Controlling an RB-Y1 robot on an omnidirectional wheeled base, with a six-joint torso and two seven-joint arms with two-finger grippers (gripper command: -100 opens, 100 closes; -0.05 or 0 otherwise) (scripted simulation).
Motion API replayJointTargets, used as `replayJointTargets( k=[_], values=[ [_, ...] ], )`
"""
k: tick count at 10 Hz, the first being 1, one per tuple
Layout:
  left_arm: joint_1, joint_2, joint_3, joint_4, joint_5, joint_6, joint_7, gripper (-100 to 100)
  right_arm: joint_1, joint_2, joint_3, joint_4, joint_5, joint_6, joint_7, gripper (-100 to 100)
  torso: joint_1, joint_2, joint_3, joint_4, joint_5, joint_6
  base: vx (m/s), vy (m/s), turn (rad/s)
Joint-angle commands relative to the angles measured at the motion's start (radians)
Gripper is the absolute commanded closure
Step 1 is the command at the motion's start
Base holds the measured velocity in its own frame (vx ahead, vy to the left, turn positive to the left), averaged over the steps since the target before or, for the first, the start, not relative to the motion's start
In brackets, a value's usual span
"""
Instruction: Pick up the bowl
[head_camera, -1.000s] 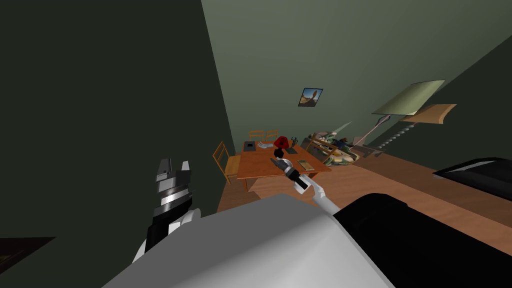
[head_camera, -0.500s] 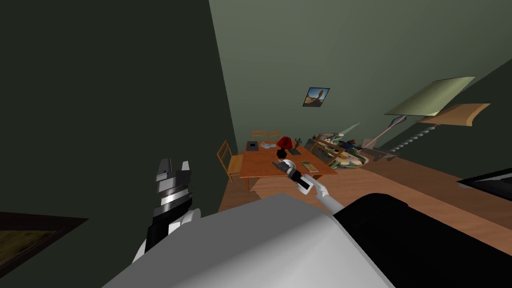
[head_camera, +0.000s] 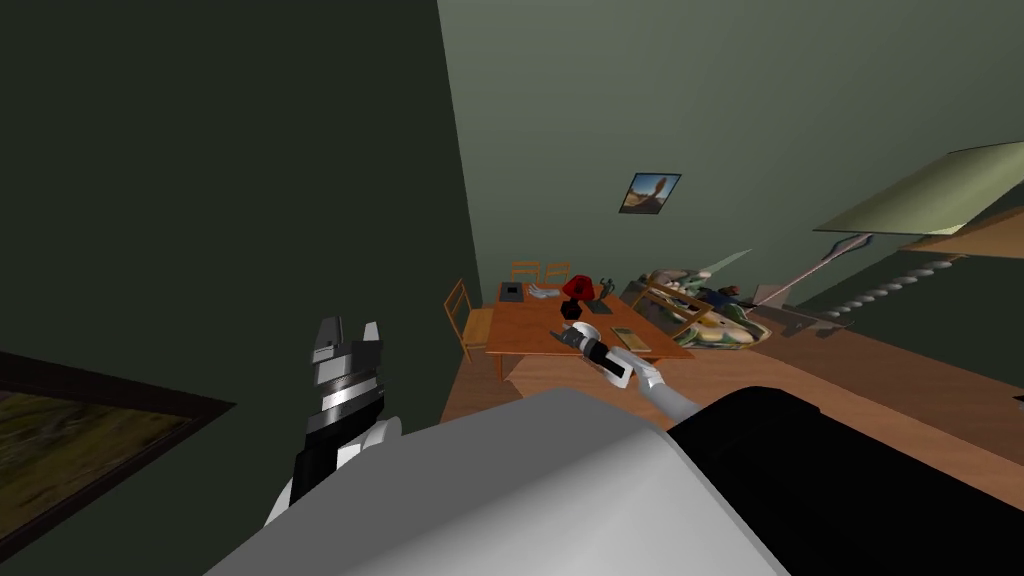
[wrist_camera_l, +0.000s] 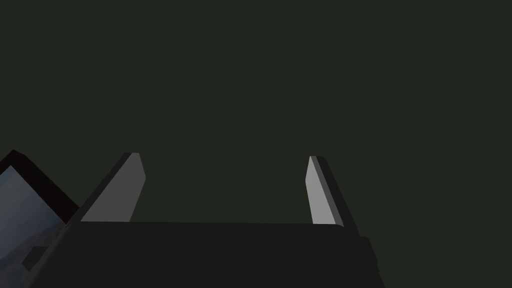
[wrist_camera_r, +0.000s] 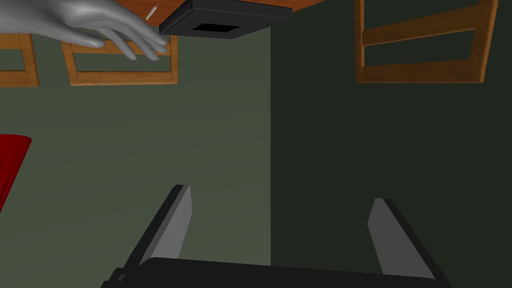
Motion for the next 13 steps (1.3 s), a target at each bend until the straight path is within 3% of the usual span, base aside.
replayJointTargets(
  k=[1, 3, 4, 6, 7, 9, 10, 11, 12, 13],
  values=[
    [0.000, 0.000, 0.000, 0.000, 0.000, 0.000, 0.000, 0, 0.005, -0.017, 0.009, 0.033, 0.014, -0.002, 0.012, -100, 0.000, 0.000, 0.000, 0.000, 0.000, 0.000, 0.001, 0.008, 0.077],
    [0.000, 0.000, 0.000, 0.000, 0.000, 0.000, 0.000, 0, -0.012, -0.083, 0.060, 0.120, 0.062, -0.009, 0.039, -100, -0.001, 0.000, 0.000, 0.000, 0.000, 0.000, -0.001, 0.010, 0.181],
    [0.000, 0.000, 0.000, 0.000, 0.000, 0.000, 0.000, 0, -0.012, -0.094, 0.060, 0.138, 0.062, -0.009, 0.039, -100, -0.001, 0.000, 0.000, 0.000, 0.000, 0.000, 0.001, 0.000, 0.098],
    [0.000, 0.000, 0.000, 0.000, 0.000, 0.000, 0.000, 0, -0.027, -0.160, 0.116, 0.214, 0.107, -0.017, 0.065, -100, -0.001, 0.000, 0.000, 0.000, 0.000, 0.000, 0.003, -0.006, 0.196],
    [0.000, 0.000, 0.000, 0.000, 0.000, 0.000, 0.000, 0, -0.027, -0.165, 0.116, 0.239, 0.107, -0.017, 0.065, -100, -0.002, 0.000, 0.000, 0.000, 0.000, 0.000, 0.004, -0.016, 0.078],
    [0.000, 0.000, 0.000, 0.000, 0.000, 0.000, 0.000, 0, -0.041, -0.226, 0.174, 0.316, 0.148, -0.026, 0.090, -100, -0.002, 0.000, 0.000, 0.000, 0.000, 0.000, 0.007, -0.019, 0.168],
    [0.000, 0.000, 0.000, 0.000, 0.000, 0.000, 0.000, 0, -0.041, -0.226, 0.174, 0.334, 0.148, -0.026, 0.090, -100, -0.003, 0.000, 0.000, 0.000, -0.001, 0.001, 0.007, -0.025, 0.089],
    [0.000, 0.000, 0.000, 0.000, 0.000, 0.000, 0.000, 0, -0.047, -0.254, 0.204, 0.379, 0.167, -0.030, 0.102, -100, -0.003, 0.000, 0.000, 0.000, -0.001, 0.001, 0.005, -0.024, 0.131],
    [0.000, 0.000, 0.000, 0.000, 0.000, 0.000, 0.000, 0, -0.047, -0.254, 0.204, 0.379, 0.167, -0.030, 0.102, -100, -0.003, 0.000, 0.000, 0.000, -0.001, 0.001, 0.006, -0.024, 0.071],
    [0.000, 0.000, 0.000, 0.000, 0.000, 0.000, 0.000, 0, -0.052, -0.279, 0.235, 0.412, 0.184, -0.035, 0.113, -100, -0.002, 0.000, 0.000, 0.000, -0.001, 0.001, 0.008, -0.025, 0.156]
  ],
)
